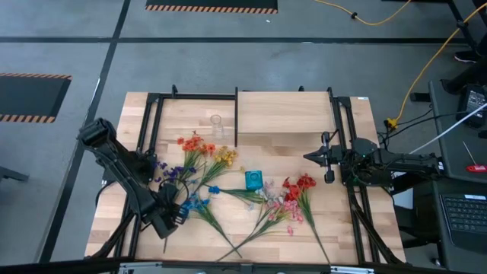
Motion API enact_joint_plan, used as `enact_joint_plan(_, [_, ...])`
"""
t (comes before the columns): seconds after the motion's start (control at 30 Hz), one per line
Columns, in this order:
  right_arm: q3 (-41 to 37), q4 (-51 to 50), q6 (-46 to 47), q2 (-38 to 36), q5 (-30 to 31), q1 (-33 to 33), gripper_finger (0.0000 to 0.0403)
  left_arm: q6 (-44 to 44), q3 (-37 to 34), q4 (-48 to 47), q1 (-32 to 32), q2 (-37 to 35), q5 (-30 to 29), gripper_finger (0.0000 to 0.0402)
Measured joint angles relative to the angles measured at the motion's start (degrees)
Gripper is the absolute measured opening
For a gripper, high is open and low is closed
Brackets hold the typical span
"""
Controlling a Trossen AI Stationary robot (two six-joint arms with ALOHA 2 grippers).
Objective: Pick and place flowers into a vace then onto a shelf
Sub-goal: Put the purple flowers into the transparent vase
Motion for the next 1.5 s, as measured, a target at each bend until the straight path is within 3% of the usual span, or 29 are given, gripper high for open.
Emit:
enact_joint_plan(0.6, [0.0,0.0,0.4,0.0,0.0,0.0,0.0007,-0.6,0.0,1.7,0.0,8.6,2.3,0.0143])
enact_joint_plan(0.97, [0.0,0.0,0.4,0.0,0.0,0.0,0.0007,-0.6,0.2,2.0,0.0,9.2,2.8,0.0139])
enact_joint_plan(1.1, [0.0,0.0,0.4,0.0,0.0,0.0,0.0007,-2.0,0.2,2.4,0.0,9.2,3.5,0.0108])
enact_joint_plan(1.3, [0.0,0.0,0.4,0.0,0.0,0.0,0.0007,-3.3,0.1,3.3,0.0,9.1,2.1,0.0017])
enact_joint_plan(1.5, [0.0,0.0,0.6,0.0,0.0,0.0,0.0007,-4.1,0.0,2.8,0.0,7.9,2.2,0.0009])
